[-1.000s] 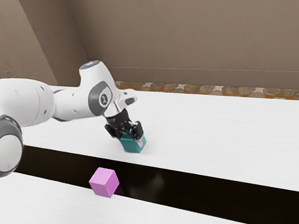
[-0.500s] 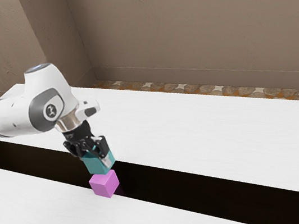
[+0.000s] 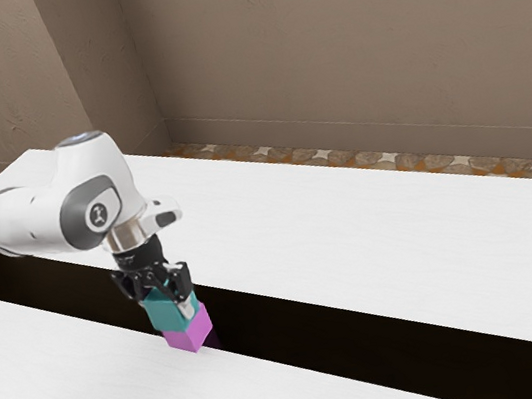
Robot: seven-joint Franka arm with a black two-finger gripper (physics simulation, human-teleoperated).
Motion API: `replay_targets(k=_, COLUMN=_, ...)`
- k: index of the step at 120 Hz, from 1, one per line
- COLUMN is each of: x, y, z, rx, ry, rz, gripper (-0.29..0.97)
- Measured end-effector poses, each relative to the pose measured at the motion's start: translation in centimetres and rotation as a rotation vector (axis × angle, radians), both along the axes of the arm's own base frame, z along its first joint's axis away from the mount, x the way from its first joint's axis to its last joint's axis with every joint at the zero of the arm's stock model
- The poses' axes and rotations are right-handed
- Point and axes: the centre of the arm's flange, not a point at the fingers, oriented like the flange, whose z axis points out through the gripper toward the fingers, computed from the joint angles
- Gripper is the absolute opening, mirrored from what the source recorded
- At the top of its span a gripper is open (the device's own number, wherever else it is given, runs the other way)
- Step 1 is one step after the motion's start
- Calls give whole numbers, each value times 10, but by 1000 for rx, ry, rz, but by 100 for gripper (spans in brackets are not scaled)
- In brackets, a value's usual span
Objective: Pick up the blue block with one arm, and put the blue block on the pink block with one arm
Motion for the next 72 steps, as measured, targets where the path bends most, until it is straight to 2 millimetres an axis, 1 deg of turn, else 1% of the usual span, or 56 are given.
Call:
replay_targets(k=9, x=12, y=3, z=2, rx=13, ry=-11, rz=-4, gripper=34)
replay_targets(k=19, x=18, y=5, z=4, rx=21, ry=-18, rz=-8, gripper=34)
replay_targets(k=36, x=19, y=-1, z=3, rx=27, ry=-17, rz=-26, gripper=34)
replay_targets(k=50, x=19, y=-5, z=-3, rx=34, ry=-6, rz=-46, gripper=34)
replay_targets(k=72, x=20, y=0, z=-6, rx=45, ry=-2, rz=-52, gripper=34)
